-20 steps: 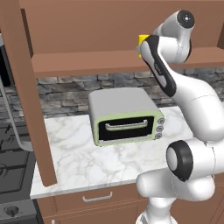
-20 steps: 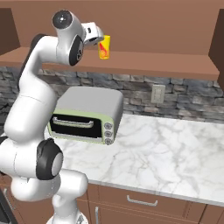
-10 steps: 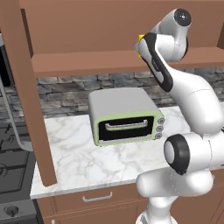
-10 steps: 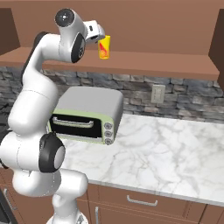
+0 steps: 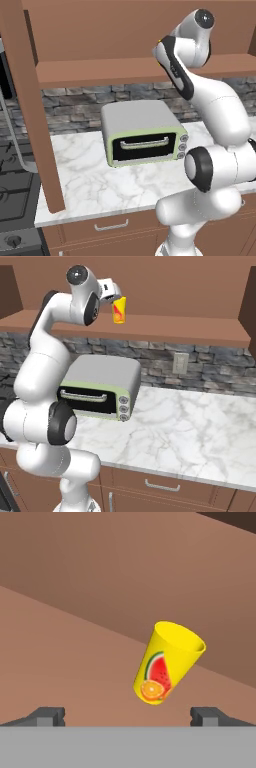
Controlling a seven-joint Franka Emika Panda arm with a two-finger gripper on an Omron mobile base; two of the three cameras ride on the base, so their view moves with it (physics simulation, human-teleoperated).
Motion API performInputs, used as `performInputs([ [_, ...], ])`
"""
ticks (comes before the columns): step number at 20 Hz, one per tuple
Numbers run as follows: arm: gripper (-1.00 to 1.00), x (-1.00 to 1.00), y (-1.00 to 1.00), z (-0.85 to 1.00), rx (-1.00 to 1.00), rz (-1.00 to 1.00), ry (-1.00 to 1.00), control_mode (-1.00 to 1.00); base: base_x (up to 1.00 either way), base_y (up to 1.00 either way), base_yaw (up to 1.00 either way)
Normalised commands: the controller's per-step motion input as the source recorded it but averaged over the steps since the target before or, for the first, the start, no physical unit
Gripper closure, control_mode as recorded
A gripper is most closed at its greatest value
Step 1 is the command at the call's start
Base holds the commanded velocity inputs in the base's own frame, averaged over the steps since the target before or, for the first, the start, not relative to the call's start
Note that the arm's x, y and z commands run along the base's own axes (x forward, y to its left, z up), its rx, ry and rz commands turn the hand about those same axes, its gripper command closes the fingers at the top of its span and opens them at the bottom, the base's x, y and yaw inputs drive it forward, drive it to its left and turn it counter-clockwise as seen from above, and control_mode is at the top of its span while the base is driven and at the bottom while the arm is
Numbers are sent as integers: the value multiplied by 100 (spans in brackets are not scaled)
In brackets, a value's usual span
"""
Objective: Open the cabinet directly in front. Then move the liquor and the cup to the dining counter with the candle on it.
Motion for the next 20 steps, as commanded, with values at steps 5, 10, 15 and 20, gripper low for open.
performInputs([
  [5,-100,14,0,0,0,0,0,-100,0,0,0],
  [10,-100,12,0,0,0,0,0,-100,0,0,0],
  [15,-100,10,0,0,0,0,-2,-100,0,0,0],
  [20,-100,4,0,0,0,0,-7,-100,0,0,0],
])
